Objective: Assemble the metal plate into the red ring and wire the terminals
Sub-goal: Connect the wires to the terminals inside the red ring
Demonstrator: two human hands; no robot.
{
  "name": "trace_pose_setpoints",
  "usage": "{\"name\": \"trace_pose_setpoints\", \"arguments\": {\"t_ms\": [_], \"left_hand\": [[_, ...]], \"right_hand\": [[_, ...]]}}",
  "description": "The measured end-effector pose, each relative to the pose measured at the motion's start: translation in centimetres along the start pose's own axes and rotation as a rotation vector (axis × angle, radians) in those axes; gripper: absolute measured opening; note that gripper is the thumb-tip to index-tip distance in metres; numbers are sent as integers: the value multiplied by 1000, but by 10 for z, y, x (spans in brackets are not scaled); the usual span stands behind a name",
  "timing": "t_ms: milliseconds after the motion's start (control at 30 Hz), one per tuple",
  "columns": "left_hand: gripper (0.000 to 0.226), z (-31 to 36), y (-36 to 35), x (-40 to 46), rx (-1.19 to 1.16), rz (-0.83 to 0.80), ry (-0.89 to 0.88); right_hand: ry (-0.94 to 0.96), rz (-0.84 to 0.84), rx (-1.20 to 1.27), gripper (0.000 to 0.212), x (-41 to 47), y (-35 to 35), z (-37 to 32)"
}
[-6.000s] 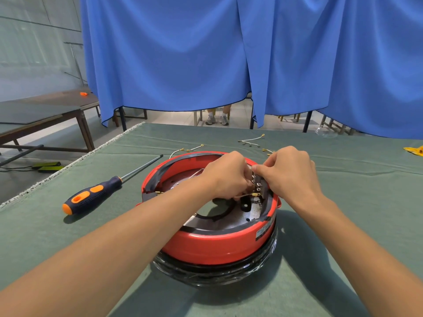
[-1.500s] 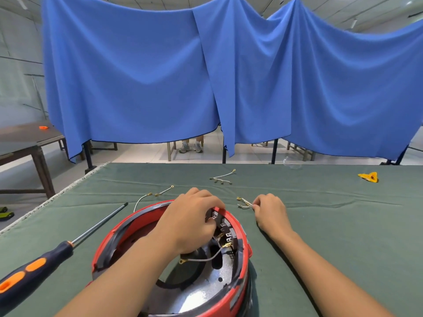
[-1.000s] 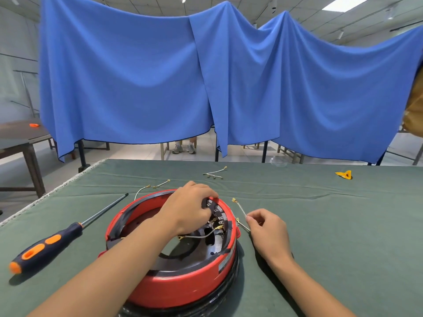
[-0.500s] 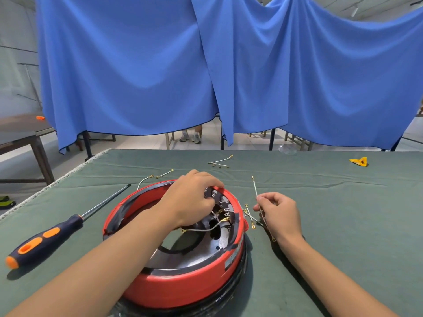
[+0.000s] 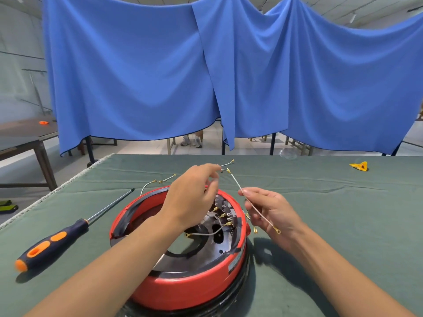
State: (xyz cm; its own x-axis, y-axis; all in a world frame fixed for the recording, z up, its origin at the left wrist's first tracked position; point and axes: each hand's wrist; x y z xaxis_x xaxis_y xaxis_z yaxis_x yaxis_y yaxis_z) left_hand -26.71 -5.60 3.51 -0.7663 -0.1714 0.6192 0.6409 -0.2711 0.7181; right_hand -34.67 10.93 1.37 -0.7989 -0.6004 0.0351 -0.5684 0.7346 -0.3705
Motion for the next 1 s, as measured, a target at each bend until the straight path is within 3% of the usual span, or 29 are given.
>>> {"name": "trace_pose_setpoints", "arguments": {"t_ms": [33,167,400,533,633,733,867,1000], "left_hand": [[21,2,1,0,-26,23,11],[39,5,3,-1,-105,12,36],[16,7,3,-1,-337,-43,98],[14,11,6,1,-561,-70,225],[13,16,12,3,-794,-102,364],[12,17,20,9,-976,-116,537],[10,9,32,15,-977,-105,630],[10,-3,42,11,-849,-238,667]], "right_hand": [[-16,-39,-19,11,-1,-2,-1],[-3,-73,-70,10,-2,-3,1],[97,-56,-129,10,1,-3,3],[127,-94,-172,13,-2,-9,1],[155,-108,-194,4,-4,-14,-4],[175,-125,-178,10,-8,-20,-7],[195,-79,-220,18,-10,-25,-6],[203,-5,-255,21,-12,-30,-7]]}}
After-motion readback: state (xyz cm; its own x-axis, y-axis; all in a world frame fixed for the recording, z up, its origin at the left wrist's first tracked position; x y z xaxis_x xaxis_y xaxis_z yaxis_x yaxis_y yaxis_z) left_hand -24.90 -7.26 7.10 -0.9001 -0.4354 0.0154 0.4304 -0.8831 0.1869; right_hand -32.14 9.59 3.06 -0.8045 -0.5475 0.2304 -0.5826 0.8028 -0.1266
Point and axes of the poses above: each hand's wrist, its own x-axis towards the middle knuckle, its own y-axis out of the back of the hand, z = x × y, and after that the axes turned 8 degrees about x, right-handed
